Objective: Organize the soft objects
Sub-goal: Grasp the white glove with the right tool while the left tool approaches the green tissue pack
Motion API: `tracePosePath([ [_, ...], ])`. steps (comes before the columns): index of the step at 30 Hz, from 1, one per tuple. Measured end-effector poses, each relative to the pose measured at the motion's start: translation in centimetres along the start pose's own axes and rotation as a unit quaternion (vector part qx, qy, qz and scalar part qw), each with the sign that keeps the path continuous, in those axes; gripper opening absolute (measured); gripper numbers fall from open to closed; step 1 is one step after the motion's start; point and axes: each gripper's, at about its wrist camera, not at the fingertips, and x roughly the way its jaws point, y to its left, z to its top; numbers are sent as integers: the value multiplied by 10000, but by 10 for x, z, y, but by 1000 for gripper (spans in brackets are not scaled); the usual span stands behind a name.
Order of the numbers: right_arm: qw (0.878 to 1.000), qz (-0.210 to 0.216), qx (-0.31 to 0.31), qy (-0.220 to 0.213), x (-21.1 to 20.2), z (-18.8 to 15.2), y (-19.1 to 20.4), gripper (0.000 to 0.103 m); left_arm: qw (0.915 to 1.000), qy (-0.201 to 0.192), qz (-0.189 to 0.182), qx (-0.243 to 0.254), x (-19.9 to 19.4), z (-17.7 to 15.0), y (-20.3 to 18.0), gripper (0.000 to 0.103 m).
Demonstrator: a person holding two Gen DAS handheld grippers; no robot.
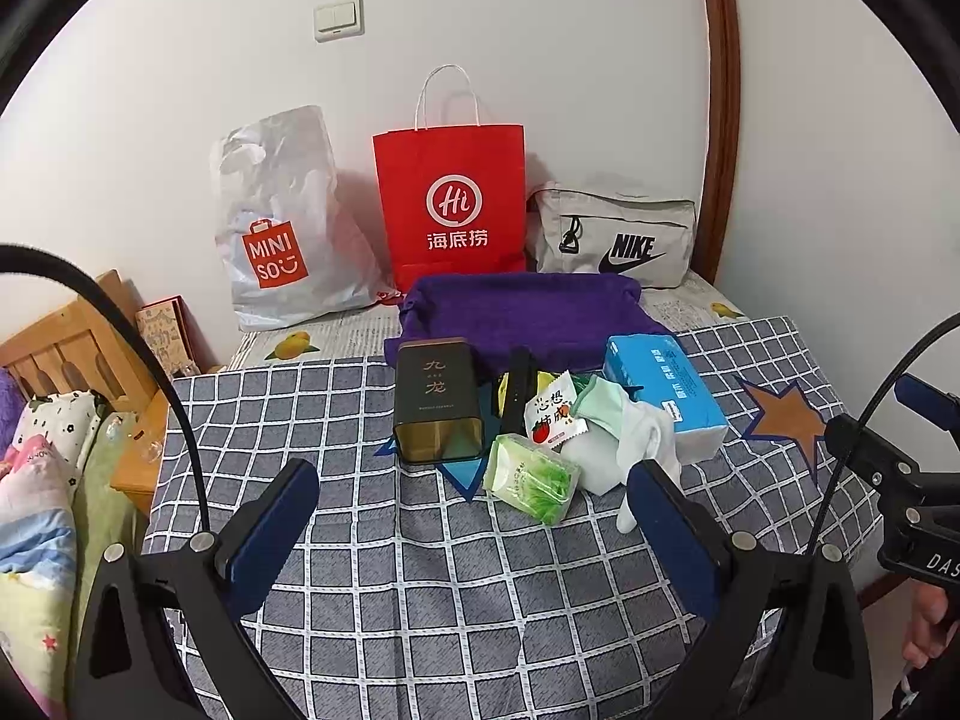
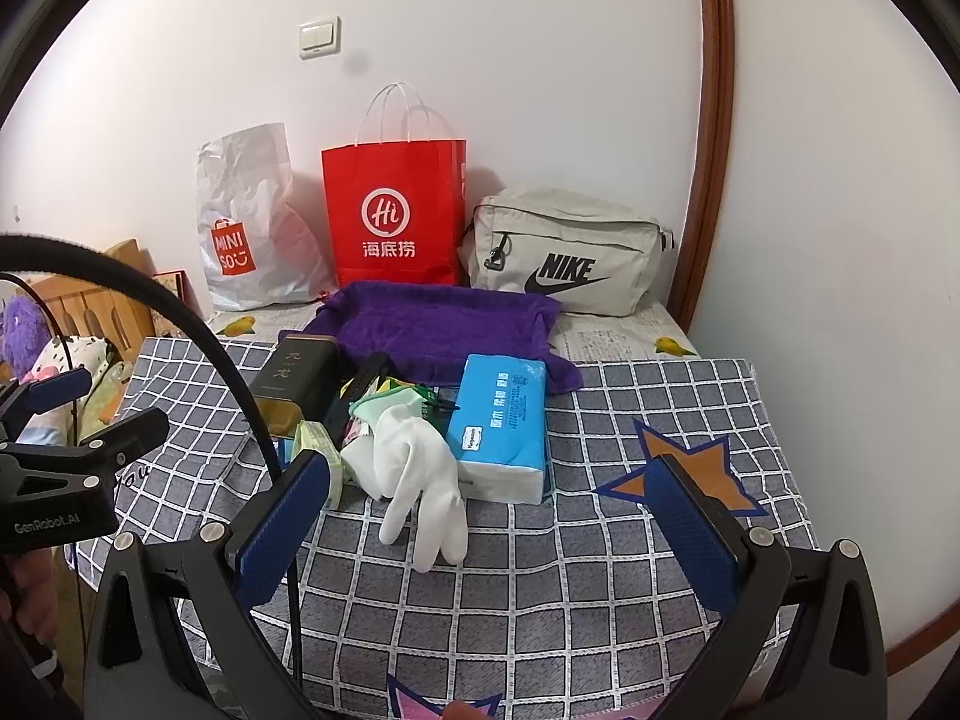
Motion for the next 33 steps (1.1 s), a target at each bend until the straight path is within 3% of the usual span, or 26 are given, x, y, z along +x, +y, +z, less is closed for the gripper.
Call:
tracePosePath([
  [12, 9988, 480, 61, -53, 11, -4, -7, 103, 10000, 64, -3, -6, 4, 1, 4, 103],
  [27, 9979, 640, -6, 94, 43, -9, 0, 103, 9997, 235, -90, -53, 35, -6, 20, 103],
  [33, 9972, 648, 18, 371, 72, -17, -4, 103, 9992, 371, -56, -156, 53, -10, 31, 103],
])
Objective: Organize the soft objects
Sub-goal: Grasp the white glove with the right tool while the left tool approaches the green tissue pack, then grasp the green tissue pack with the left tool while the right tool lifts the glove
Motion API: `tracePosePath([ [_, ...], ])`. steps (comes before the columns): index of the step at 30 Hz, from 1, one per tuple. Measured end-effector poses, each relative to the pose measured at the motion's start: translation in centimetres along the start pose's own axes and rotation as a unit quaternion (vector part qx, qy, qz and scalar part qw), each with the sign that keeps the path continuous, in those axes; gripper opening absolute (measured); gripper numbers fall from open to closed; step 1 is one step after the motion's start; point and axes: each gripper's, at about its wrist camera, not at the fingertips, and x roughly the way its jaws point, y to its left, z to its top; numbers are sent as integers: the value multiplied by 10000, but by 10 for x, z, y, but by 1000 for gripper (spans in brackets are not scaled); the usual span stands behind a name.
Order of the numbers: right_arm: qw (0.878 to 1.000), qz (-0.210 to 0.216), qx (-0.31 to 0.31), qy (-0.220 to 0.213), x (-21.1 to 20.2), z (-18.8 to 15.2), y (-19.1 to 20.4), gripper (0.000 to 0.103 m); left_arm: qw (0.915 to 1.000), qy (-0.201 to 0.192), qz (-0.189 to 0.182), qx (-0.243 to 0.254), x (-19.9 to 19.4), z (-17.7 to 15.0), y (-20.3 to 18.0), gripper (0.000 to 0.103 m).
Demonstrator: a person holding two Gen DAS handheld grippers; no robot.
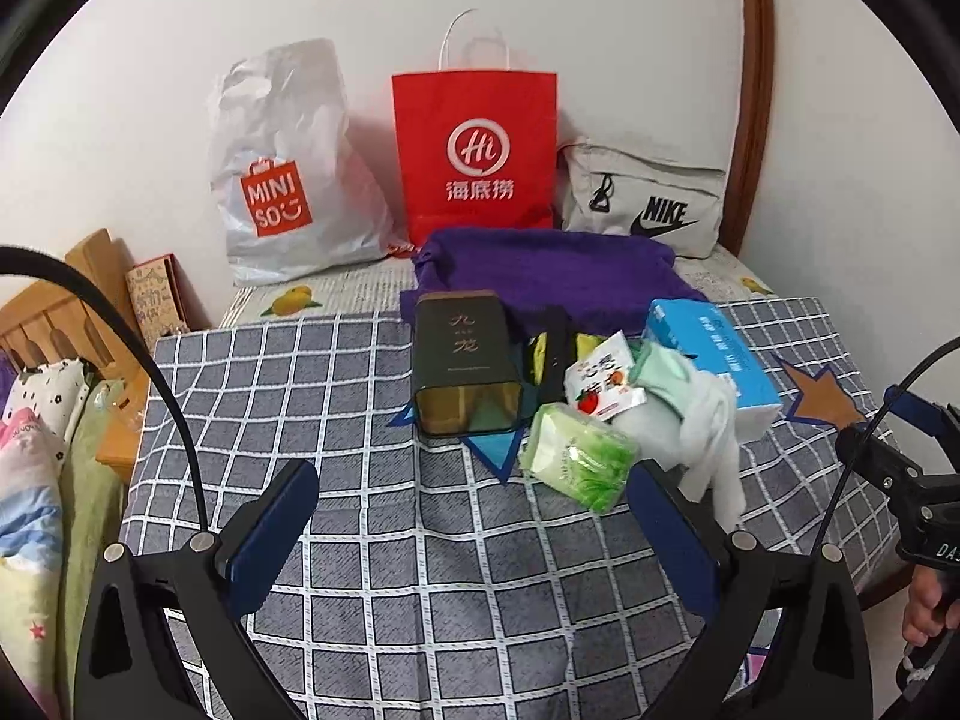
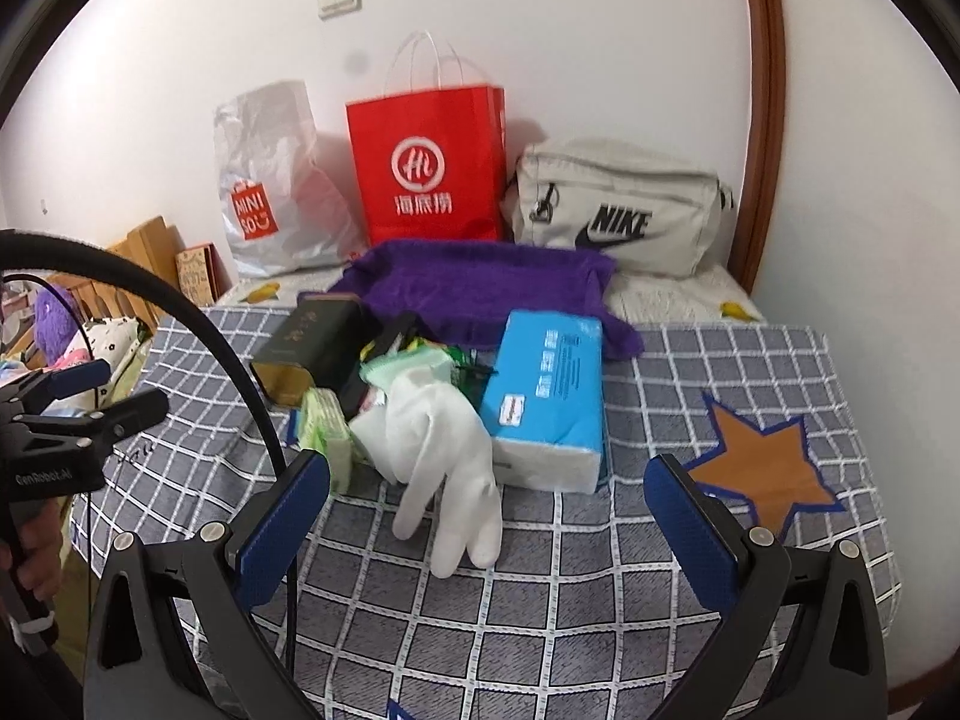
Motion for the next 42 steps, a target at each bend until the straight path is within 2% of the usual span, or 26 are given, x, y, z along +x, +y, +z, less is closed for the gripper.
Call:
tracePosePath([
  [6, 9994, 194, 26, 298, 37, -6, -1, 103, 9998, 191, 36, -80, 23, -2, 9, 103],
  [12, 9967, 592, -30, 552, 83, -1, 11, 101, 9992, 359, 71, -150, 45, -4, 16, 103],
  [13, 9957, 669, 10, 639, 93, -1, 12, 101, 9990, 400, 88, -164, 48, -4, 17, 103],
  [16, 9935, 839, 148, 760, 114, -1, 15, 89, 9984, 524, 116, -183, 60, -4, 19, 103],
  [18, 9933, 821, 246, 773, 121, -1, 16, 89, 9978, 612, 128, -202, 69, -4, 20, 103],
  [19, 9946, 786, 205, 648, 118, -1, 19, 84, 9976, 649, 110, -212, 73, -4, 20, 103],
  [20, 9955, 749, 136, 562, 116, -1, 20, 64, 9973, 694, 60, -219, 78, -5, 20, 103],
  [22, 9956, 761, -107, 544, 111, -2, 23, 36, 9970, 742, -4, -207, 85, -6, 18, 103],
  [27, 9941, 874, -133, 620, 109, -5, 20, 24, 9960, 882, -121, -121, 104, -9, 11, 103],
  [32, 9917, 1143, 29, 593, 89, -6, 8, 22, 9947, 941, -387, -113, 115, -9, 7, 103],
  [35, 9899, 1272, 284, 558, 82, -5, -5, 22, 9931, 936, -691, -163, 118, -9, 4, 103],
  [39, 9944, 830, 256, 606, 83, -8, -20, 22, 9864, 856, -1403, -50, 124, -8, -10, 103],
  [42, 9949, 667, 318, 684, 85, -11, -31, 22, 9824, 908, -1617, 220, 135, -10, -22, 103],
])
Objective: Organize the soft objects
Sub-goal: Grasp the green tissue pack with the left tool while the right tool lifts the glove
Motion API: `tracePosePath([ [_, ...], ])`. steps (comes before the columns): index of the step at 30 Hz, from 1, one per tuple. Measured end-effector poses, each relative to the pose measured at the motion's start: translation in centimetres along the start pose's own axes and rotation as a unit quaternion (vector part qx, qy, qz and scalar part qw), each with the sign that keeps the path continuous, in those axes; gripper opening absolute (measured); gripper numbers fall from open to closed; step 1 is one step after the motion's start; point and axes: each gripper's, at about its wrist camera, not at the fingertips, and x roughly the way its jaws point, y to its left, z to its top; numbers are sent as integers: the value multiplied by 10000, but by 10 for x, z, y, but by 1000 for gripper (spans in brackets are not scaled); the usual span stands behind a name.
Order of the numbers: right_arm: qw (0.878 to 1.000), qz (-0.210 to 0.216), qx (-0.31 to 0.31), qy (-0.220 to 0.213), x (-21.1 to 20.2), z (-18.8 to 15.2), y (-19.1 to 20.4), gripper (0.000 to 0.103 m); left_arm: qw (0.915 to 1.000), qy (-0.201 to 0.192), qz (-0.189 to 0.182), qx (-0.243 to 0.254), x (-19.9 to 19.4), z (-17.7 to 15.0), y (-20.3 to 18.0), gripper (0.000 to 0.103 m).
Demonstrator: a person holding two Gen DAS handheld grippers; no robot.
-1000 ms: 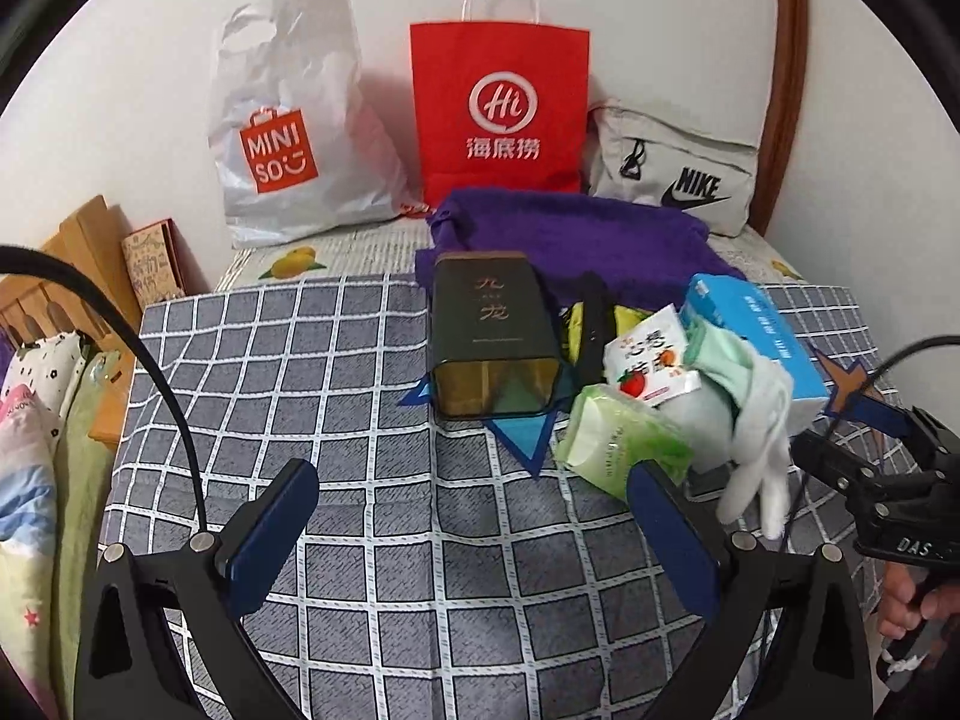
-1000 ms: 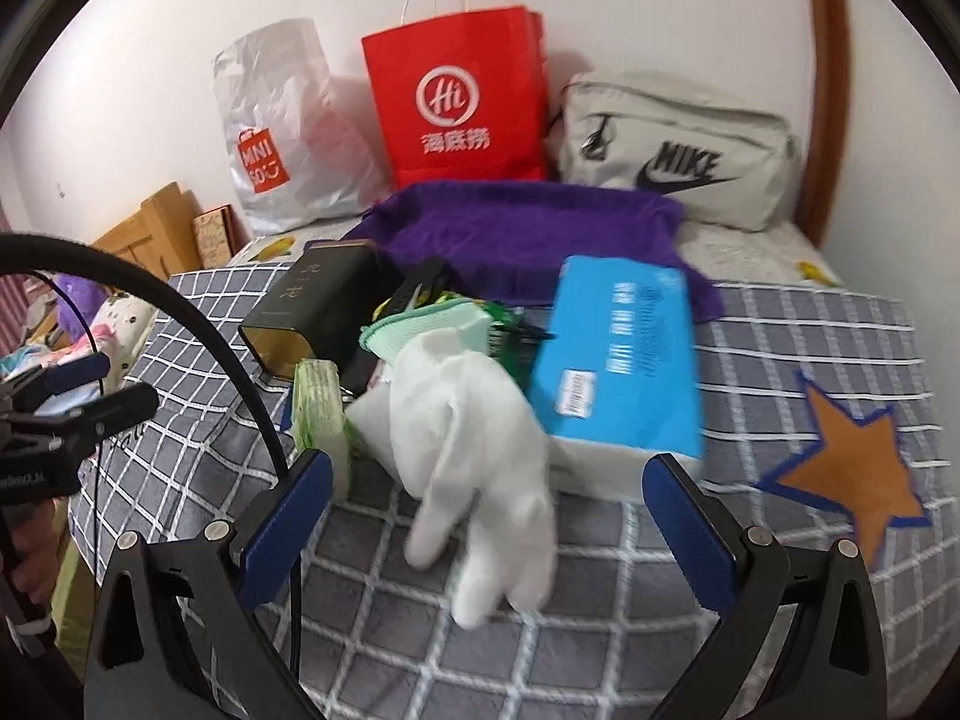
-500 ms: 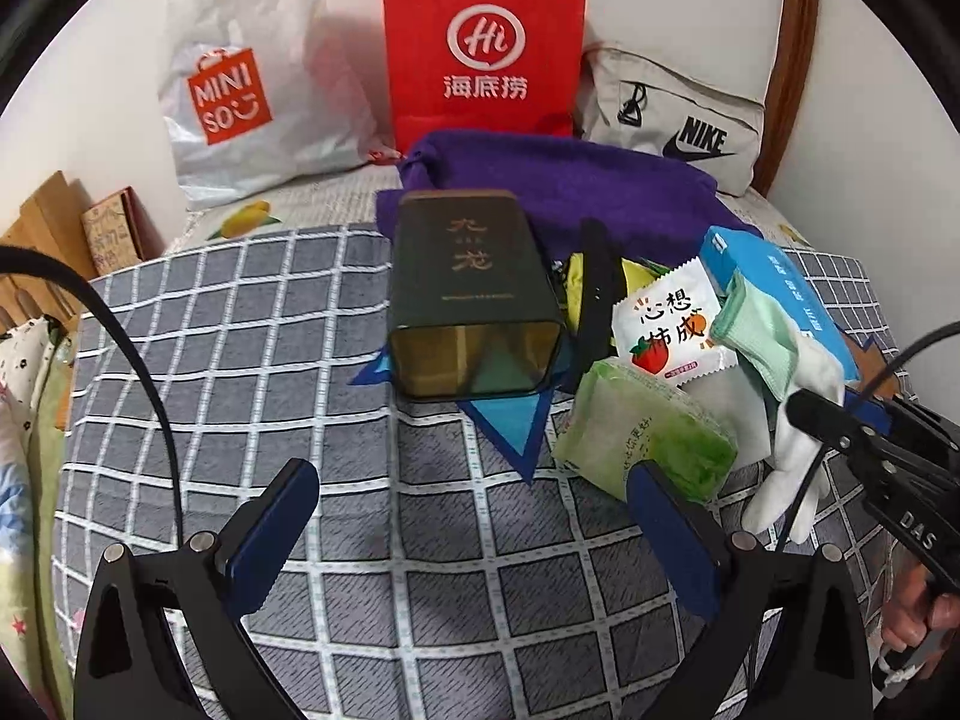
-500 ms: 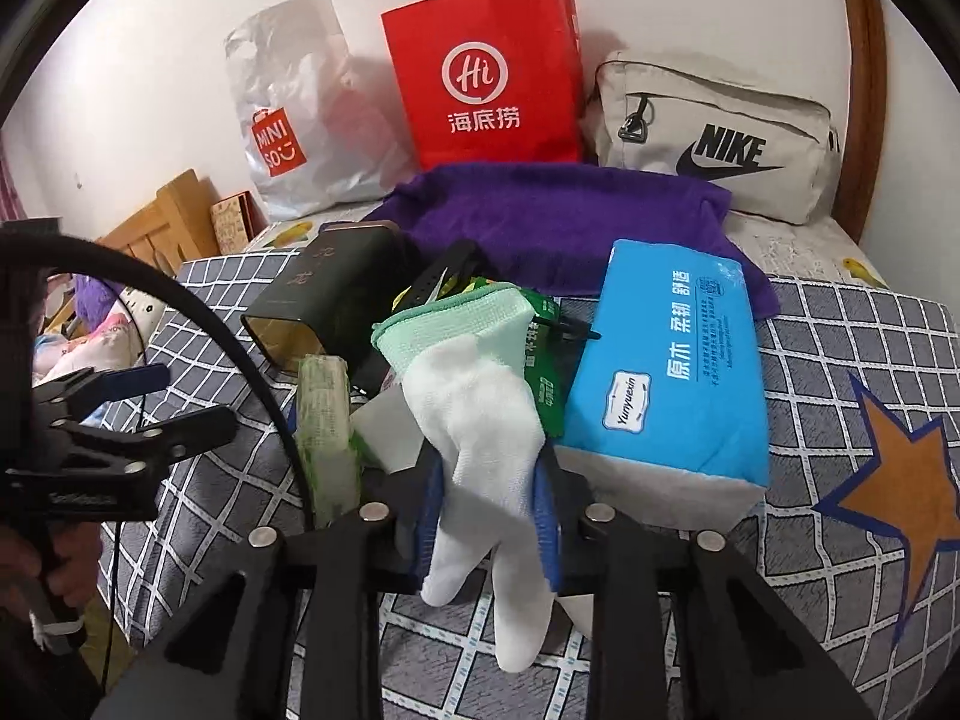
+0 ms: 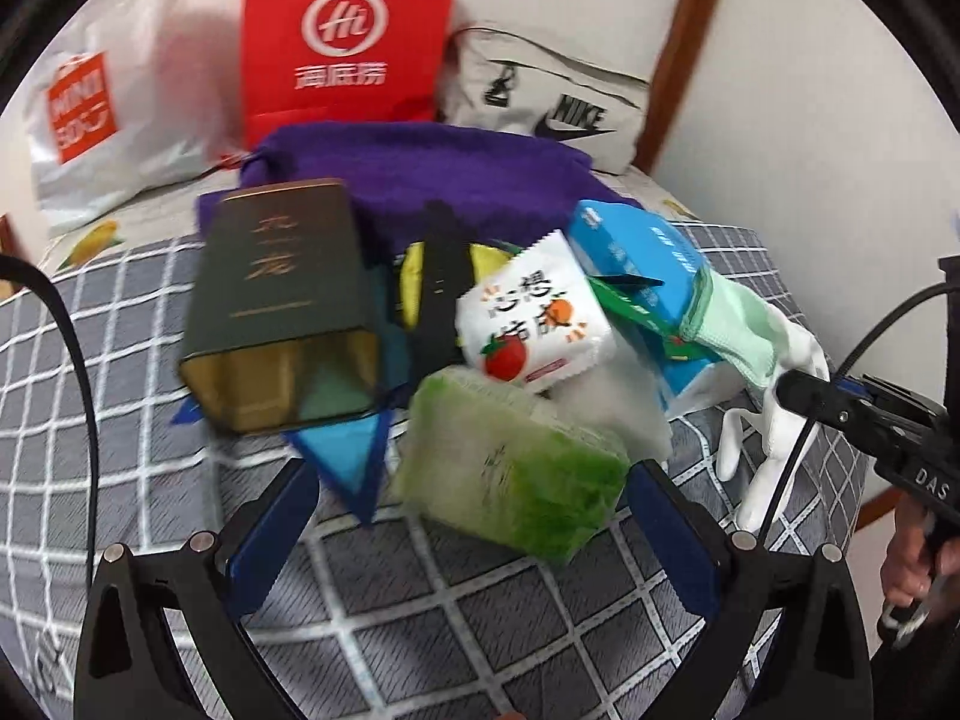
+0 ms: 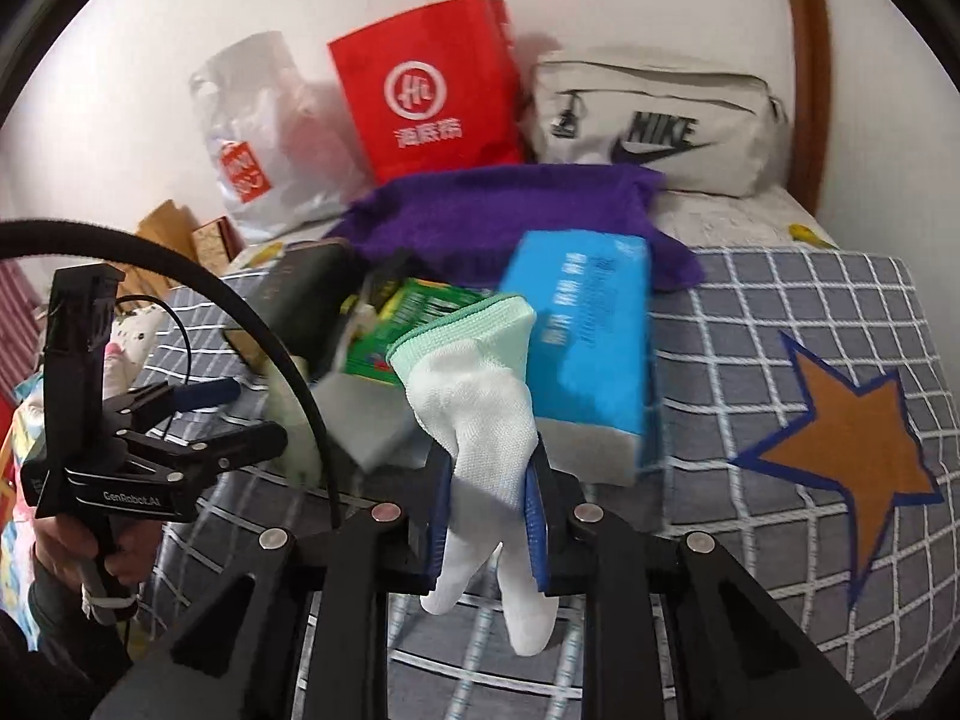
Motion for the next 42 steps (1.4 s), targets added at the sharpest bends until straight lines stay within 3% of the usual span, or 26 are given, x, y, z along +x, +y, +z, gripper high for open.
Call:
tracePosePath([
  [5, 9999, -112, 58, 80, 3, -2, -11, 22, 9995, 93, -258, 154, 17, 4, -5, 103],
  [9, 9998, -113, 58, 153, 5, -2, -13, 23, 9990, 289, -183, 288, 35, 8, -8, 103],
  [10, 9998, -112, 61, 178, 7, 0, -13, 23, 9988, 343, -172, 310, 37, 8, -7, 100],
  [12, 9997, -109, 55, 194, 7, 2, -13, 23, 9985, 388, -179, 343, 42, 9, -8, 79],
  [13, 9997, -113, 41, 195, 7, 3, -13, 23, 9985, 371, -193, 347, 41, 9, -8, 75],
  [16, 9997, -105, -18, 202, 5, 9, -9, 23, 9984, 339, -350, 281, 34, 9, -4, 75],
  [24, 9998, 107, -140, 66, -6, 27, -2, 23, 9993, 240, -292, 81, 3, 16, 5, 75],
  [42, 9994, 108, -293, -173, -7, 82, -16, 23, 9986, -90, 447, -279, -39, 71, 25, 75],
])
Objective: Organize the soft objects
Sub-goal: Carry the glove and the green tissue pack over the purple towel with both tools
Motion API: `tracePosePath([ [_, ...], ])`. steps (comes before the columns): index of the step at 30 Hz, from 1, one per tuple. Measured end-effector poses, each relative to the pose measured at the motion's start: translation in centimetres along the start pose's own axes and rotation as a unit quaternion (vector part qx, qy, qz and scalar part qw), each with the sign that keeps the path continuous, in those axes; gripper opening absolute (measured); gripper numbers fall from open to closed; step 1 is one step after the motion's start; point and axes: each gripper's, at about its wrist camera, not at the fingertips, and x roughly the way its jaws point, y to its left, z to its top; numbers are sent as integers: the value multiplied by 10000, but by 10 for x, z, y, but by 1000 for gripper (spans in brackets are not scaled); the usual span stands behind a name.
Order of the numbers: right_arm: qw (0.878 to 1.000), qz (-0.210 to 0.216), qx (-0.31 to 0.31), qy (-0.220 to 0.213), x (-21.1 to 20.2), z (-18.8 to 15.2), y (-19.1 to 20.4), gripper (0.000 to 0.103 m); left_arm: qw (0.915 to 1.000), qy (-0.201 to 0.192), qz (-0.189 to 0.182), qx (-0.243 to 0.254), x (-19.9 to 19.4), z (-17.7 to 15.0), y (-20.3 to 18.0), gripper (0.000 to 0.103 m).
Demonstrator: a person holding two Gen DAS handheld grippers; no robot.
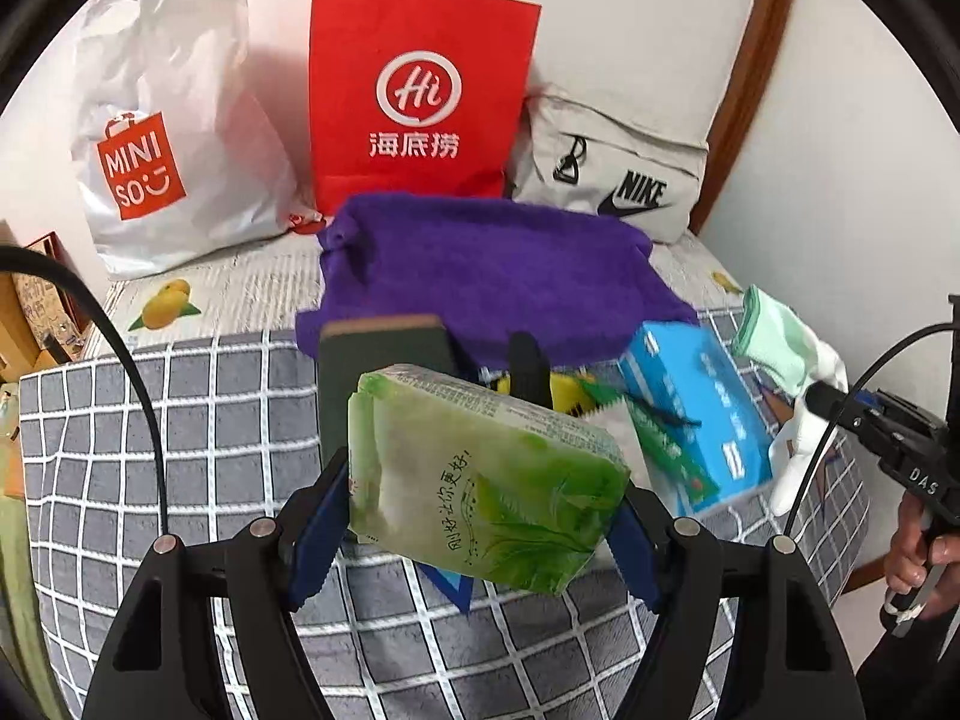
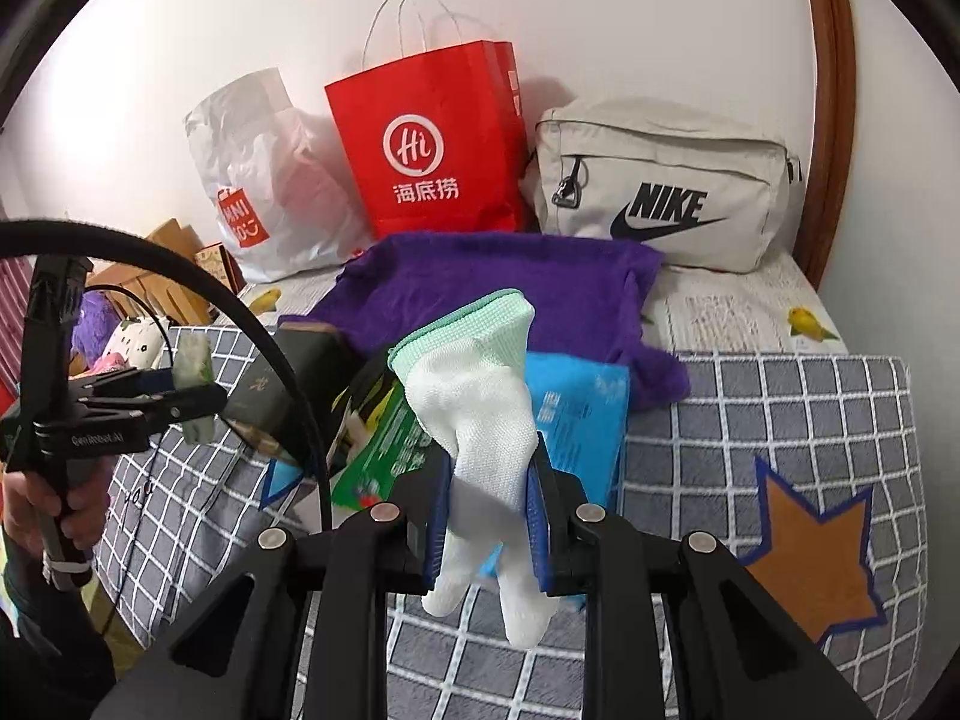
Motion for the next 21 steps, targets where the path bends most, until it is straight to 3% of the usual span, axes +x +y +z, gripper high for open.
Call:
tracePosePath([
  [8, 9998, 15, -101, -140, 4, 28, -3, 23, 9999, -105, 83, -35, 4, 30, 6, 75],
  [14, 9983, 205, -243, -480, -4, 57, 5, 23, 9997, -200, 139, -2, 2, 53, 8, 75],
  [21, 9962, 149, -401, -759, -6, 88, 8, 23, 9982, -504, 292, 121, -16, 82, 13, 75],
])
